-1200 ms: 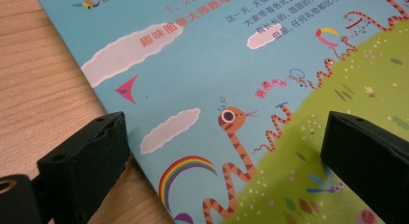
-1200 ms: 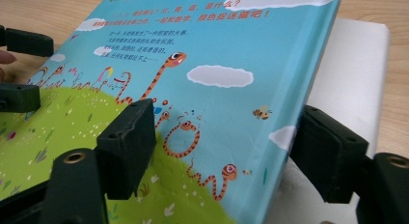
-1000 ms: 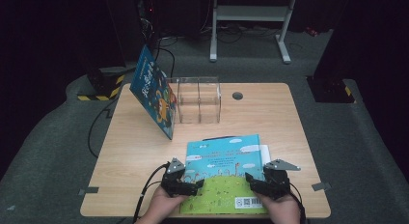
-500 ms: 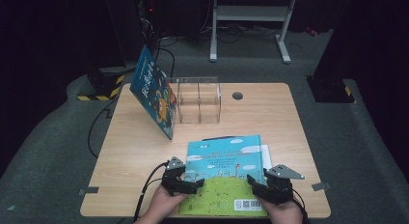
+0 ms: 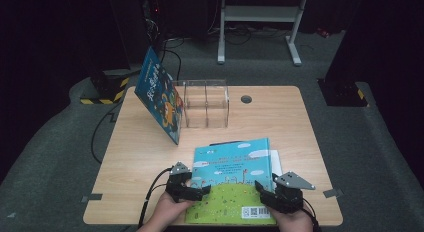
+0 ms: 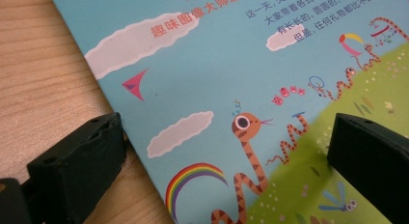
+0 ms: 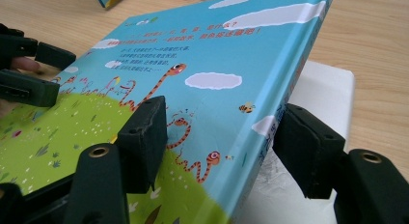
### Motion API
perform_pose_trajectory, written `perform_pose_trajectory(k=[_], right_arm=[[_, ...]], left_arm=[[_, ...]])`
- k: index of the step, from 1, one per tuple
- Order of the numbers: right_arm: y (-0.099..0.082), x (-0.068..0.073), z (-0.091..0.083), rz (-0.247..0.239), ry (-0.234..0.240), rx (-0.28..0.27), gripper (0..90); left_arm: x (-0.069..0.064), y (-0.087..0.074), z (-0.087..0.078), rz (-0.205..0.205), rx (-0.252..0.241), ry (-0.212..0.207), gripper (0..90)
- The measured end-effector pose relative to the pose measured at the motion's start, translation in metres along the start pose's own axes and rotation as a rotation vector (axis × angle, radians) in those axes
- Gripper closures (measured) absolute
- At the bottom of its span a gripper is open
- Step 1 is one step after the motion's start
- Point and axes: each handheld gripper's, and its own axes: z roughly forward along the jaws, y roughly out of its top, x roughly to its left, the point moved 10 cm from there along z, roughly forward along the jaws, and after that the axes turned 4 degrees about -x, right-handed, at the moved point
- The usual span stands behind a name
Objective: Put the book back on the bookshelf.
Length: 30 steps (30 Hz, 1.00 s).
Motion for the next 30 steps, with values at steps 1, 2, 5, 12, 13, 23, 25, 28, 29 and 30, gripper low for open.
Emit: perform_pose_trajectory(k=[1, 2, 5, 12, 13, 23, 25, 28, 29, 30], right_arm=[[0.0004, 0.0, -0.0003, -0.007, 0.0, -0.005, 37.3], [0.0004, 0.0002, -0.0007, -0.009, -0.001, -0.008, 37.3], [-0.0019, 0.0003, -0.0008, 0.002, 0.004, -0.007, 37.3], [-0.0037, -0.0008, -0.0003, -0.005, 0.011, -0.022, 37.4], [-0.0038, -0.0005, -0.0005, -0.004, 0.012, -0.025, 37.4], [-0.0027, 0.0005, -0.0016, -0.021, 0.014, -0.042, 37.4], [-0.0022, 0.0009, -0.0019, -0.028, 0.017, -0.049, 37.4], [-0.0023, 0.0013, -0.0025, -0.03, 0.015, -0.052, 37.4], [-0.0022, 0.0012, -0.0028, -0.034, 0.016, -0.056, 37.4], [-0.0021, 0.0016, -0.003, -0.035, 0.017, -0.06, 37.4]], left_arm=[[-0.0001, 0.0, -0.0001, -0.001, -0.001, -0.002, 0.1], [-0.0003, -0.0002, -0.0001, 0.0, -0.001, -0.002, 0.0], [-0.0008, -0.0005, 0.0003, 0.005, 0.001, 0.002, 0.0], [-0.0012, -0.0005, -0.0001, 0.008, -0.005, 0.005, 0.0], [-0.0013, -0.0007, -0.0004, 0.011, -0.005, 0.005, 0.0], [0.0012, 0.0001, -0.0015, -0.02, -0.008, 0.0, 0.0], [0.0014, 0.0003, -0.0016, -0.024, -0.01, -0.004, 0.0], [0.0013, 0.0002, -0.0021, -0.025, -0.011, -0.009, 0.0], [0.0011, 0.0003, -0.0021, -0.034, -0.013, -0.011, 0.0], [0.0016, 0.0008, -0.002, -0.035, -0.015, -0.018, 0.0]])
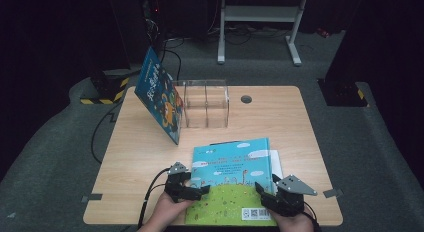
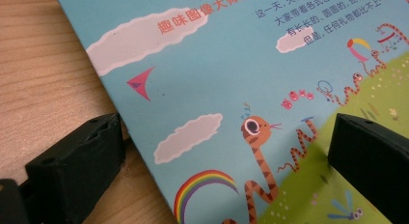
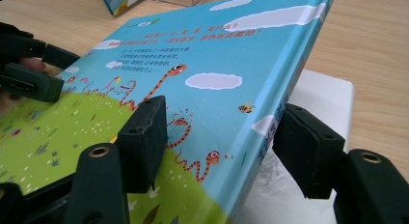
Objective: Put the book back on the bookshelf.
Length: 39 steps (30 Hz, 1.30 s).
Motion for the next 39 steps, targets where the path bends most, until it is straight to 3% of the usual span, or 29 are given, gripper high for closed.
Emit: perform_pose_trajectory(k=[7, 9, 14, 17, 29, 34, 39], right_arm=[[0.003, 0.002, -0.003, -0.022, 0.001, -0.021, 37.4], [0.004, 0.003, -0.004, -0.029, -0.002, -0.026, 37.4], [0.012, 0.008, -0.009, -0.071, -0.011, -0.045, 37.4], [0.015, 0.01, -0.011, -0.087, -0.012, -0.048, 37.4], [0.023, 0.01, -0.004, -0.082, 0.021, -0.02, 37.2], [0.025, 0.009, 0.0, -0.081, 0.036, 0.003, 37.5], [0.028, 0.01, 0.001, -0.078, 0.029, -0.001, 39.1]], left_arm=[[0.0, 0.001, -0.001, -0.018, 0.0, -0.025, 0.0], [0.0, 0.002, -0.001, -0.039, -0.006, -0.034, 0.0], [-0.001, 0.004, -0.001, -0.075, -0.011, -0.101, 0.0], [-0.001, 0.004, -0.002, -0.085, -0.009, -0.12, 0.0], [0.001, 0.006, -0.005, -0.092, 0.006, -0.119, 0.3], [-0.001, 0.012, -0.013, -0.094, -0.041, -0.123, 3.4], [-0.002, 0.017, -0.024, -0.078, -0.077, -0.091, 8.4]])
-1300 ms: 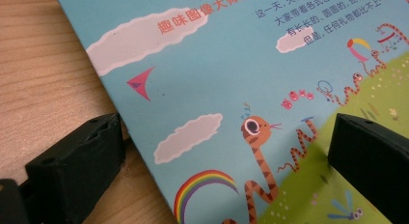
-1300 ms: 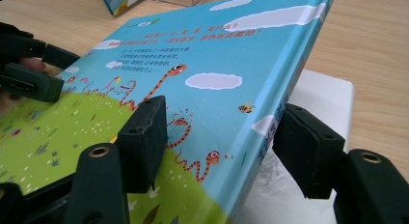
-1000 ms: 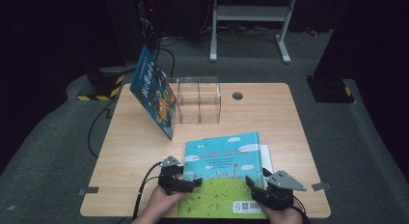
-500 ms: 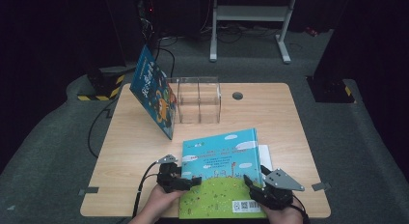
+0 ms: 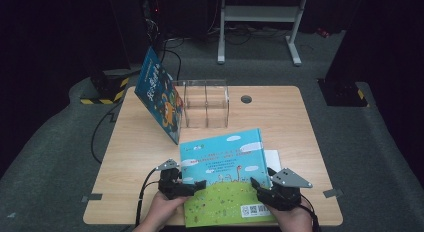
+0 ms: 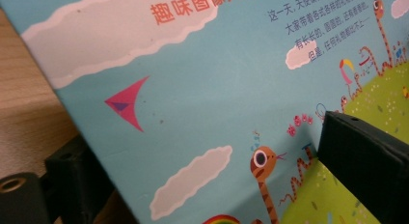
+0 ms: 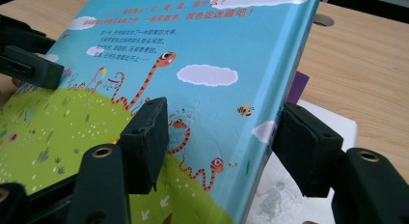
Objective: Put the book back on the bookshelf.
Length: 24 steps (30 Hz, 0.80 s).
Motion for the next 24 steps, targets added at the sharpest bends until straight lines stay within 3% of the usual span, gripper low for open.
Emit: perform_pose_trajectory(k=[6, 11, 19, 24], right_arm=[[0.006, -0.002, 0.0, 0.061, 0.007, -0.037, 44.6], [0.015, -0.004, -0.002, 0.095, 0.012, -0.087, 48.9], [0.035, -0.002, -0.006, 0.073, -0.022, -0.159, 51.0], [0.043, -0.001, -0.006, 0.065, -0.035, -0.183, 51.6]], left_arm=[[-0.004, 0.008, -0.011, 0.02, -0.041, 0.034, 14.1], [-0.008, 0.02, -0.023, 0.049, -0.106, 0.06, 19.5], [-0.014, 0.041, -0.04, 0.12, -0.218, 0.108, 26.3], [-0.014, 0.049, -0.044, 0.132, -0.253, 0.118, 29.1]])
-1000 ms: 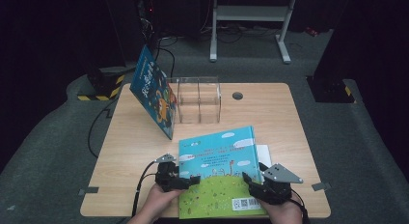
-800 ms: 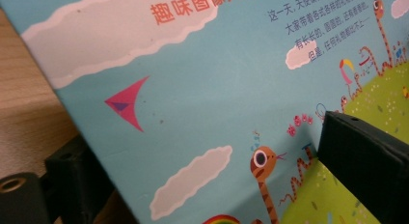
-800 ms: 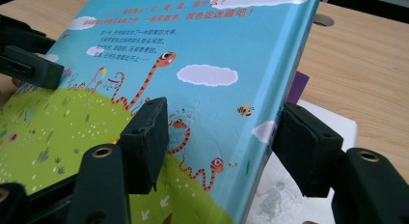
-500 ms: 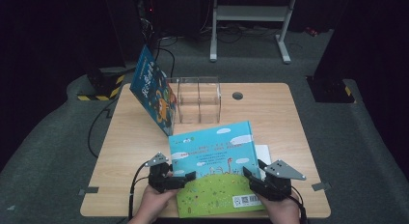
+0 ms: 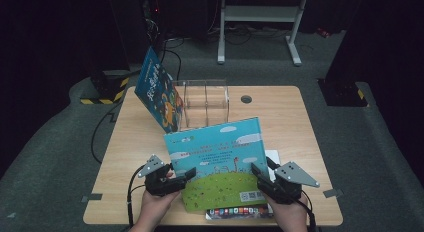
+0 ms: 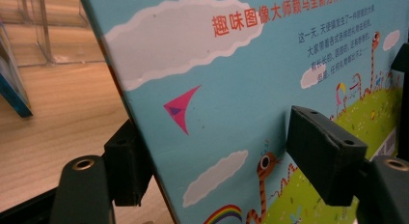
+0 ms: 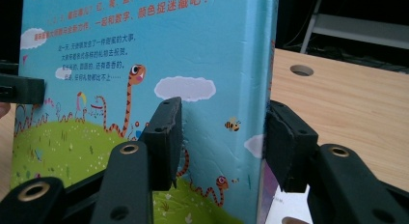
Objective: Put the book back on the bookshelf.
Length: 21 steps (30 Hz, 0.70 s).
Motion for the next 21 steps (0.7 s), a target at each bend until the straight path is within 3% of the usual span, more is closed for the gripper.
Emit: perform_pose_trajectory(k=[12, 21], right_arm=[[0.014, -0.002, 0.001, -0.049, -0.042, -0.051, 51.9], [0.025, -0.011, 0.006, -0.055, -0.06, -0.079, 50.3]], left_arm=[[0.0, 0.017, 0.0, 0.078, -0.074, 0.035, 30.9], [-0.001, 0.028, 0.011, 0.115, -0.121, 0.048, 30.9]])
